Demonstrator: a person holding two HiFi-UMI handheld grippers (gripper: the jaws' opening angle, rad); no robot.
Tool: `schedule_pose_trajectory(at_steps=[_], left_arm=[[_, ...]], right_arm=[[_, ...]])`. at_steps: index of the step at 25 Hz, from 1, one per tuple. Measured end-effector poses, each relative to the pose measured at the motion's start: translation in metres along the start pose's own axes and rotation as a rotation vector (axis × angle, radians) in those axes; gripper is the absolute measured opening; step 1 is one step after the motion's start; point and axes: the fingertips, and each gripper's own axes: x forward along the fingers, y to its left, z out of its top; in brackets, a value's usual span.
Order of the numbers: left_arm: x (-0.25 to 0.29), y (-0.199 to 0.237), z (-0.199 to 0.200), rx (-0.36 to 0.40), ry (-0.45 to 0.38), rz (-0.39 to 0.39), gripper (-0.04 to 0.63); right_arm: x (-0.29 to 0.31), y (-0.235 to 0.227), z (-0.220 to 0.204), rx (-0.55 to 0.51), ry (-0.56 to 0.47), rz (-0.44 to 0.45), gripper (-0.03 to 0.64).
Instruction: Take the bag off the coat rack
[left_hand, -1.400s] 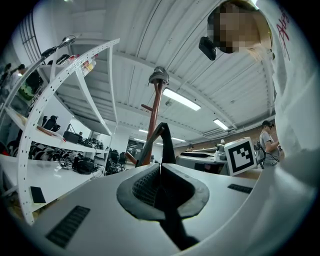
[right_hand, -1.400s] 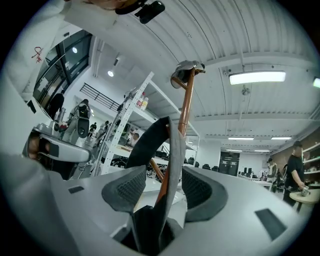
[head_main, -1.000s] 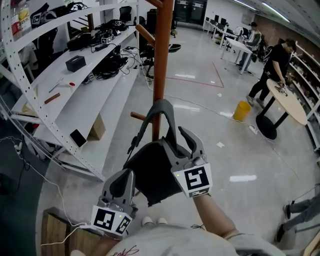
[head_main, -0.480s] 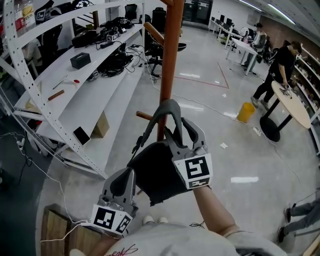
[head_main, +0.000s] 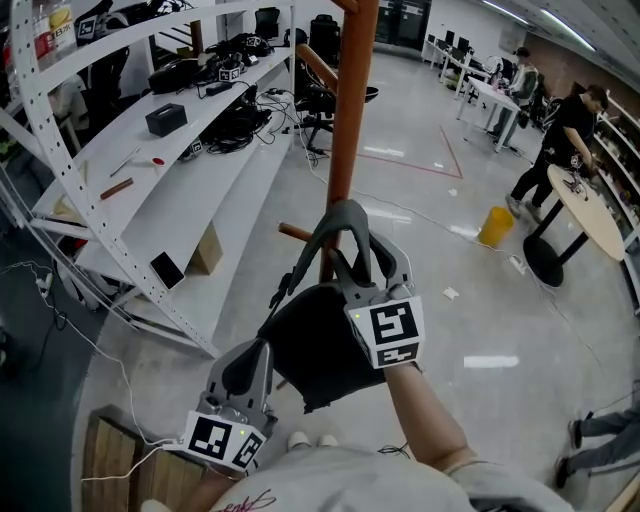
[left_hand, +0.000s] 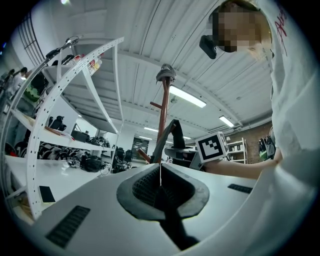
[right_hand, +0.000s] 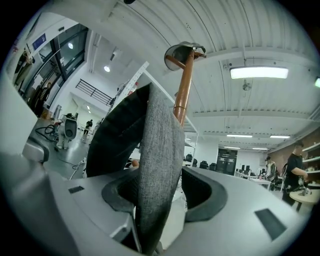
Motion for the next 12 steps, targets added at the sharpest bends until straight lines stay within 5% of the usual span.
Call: schedule_pose_trajectory(at_steps=[12], left_arm=[[-0.0057,0.003,-0.0022,-0.02,0.004,0.012,0.02]], right_arm=[[0.0087,-0.0024,-0.0008,0.02,0.022,-0.032,0.207]])
